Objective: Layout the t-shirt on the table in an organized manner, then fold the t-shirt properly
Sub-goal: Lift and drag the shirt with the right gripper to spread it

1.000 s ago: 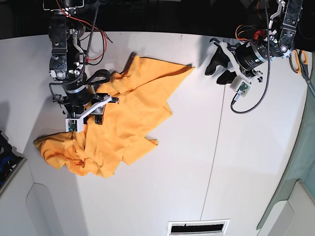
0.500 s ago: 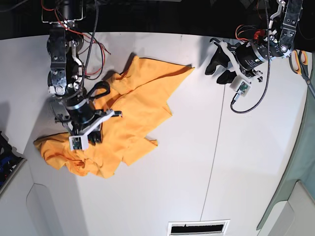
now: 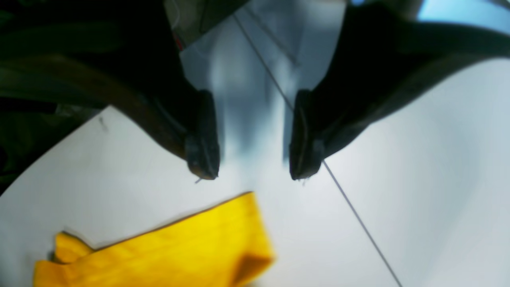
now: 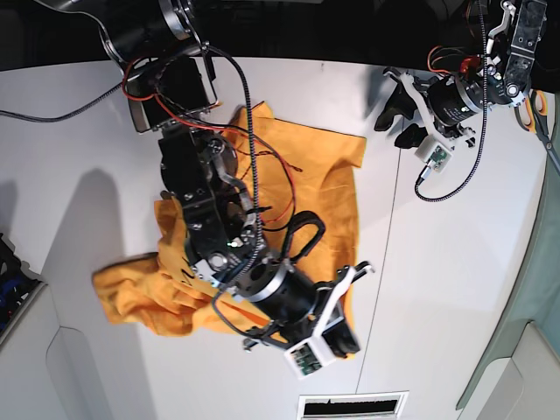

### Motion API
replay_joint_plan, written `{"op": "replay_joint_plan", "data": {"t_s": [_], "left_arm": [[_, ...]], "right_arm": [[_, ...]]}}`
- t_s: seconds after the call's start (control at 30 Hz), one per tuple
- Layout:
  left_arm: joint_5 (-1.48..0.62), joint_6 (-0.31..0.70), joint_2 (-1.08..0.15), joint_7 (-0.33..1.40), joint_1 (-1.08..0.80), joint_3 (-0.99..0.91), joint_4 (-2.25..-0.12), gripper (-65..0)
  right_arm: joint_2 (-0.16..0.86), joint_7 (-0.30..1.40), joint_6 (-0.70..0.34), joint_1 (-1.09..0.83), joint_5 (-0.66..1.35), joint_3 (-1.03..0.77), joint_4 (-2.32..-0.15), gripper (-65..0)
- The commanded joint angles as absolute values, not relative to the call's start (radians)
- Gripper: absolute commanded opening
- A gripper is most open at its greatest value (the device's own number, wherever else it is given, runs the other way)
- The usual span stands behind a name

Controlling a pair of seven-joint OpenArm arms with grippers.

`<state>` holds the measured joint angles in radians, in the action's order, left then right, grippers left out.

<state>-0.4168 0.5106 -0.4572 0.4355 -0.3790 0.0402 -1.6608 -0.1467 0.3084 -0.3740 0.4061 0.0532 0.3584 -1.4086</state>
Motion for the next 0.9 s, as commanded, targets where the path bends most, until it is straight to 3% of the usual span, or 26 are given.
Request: {"op": "replay_joint_plan", "data": {"t_s": [0.0, 0.13, 0.17, 0.27, 0.33, 0.57, 0.7, 0.87], "left_arm": [[-0.429, 0.517, -0.469, 0.426, -0.375, 0.035, -1.673, -32.8], [-0.43, 0.517, -0.469, 0.422, -0.374, 0.035, -1.673, -32.8], [-0.43, 0.516, -0.469, 0.421, -0.374, 0.035, -1.673, -32.8], [-0.43, 0.516, -0.468, 0.418, -0.374, 0.035, -1.673, -32.8], [-0.43, 0.516, -0.469, 0.418, -0.374, 0.035, -1.673, -32.8], [-0.43, 0.48, -0.469, 0.415, -0.369, 0.035, -1.673, -32.8], [-0.43, 0.379, -0.469, 0.416, -0.345, 0.024, -1.673, -32.7], [-0.439, 0.374, -0.469, 0.416, -0.286, 0.005, -1.673, -32.5]], "right_arm": [[-0.152, 0.286, -0.381, 0.437, 0.059, 0.389, -1.407, -65.0], [-0.152, 0.285, -0.382, 0.439, 0.056, 0.505, -1.335, -65.0], [-0.152, 0.285, -0.382, 0.438, 0.057, 0.527, -1.311, -62.5], [-0.152, 0.284, -0.381, 0.421, 0.069, 0.569, -1.258, -35.9], [-0.152, 0.284, -0.381, 0.398, 0.071, 0.572, -1.249, -26.7], [-0.152, 0.285, -0.29, 0.356, 0.035, 0.467, -1.294, -26.4], [-0.152, 0.297, -0.227, 0.354, 0.004, 0.302, -1.315, -26.4], [-0.149, 0.345, -0.228, 0.354, 0.019, 0.075, -1.315, -26.4]]}}
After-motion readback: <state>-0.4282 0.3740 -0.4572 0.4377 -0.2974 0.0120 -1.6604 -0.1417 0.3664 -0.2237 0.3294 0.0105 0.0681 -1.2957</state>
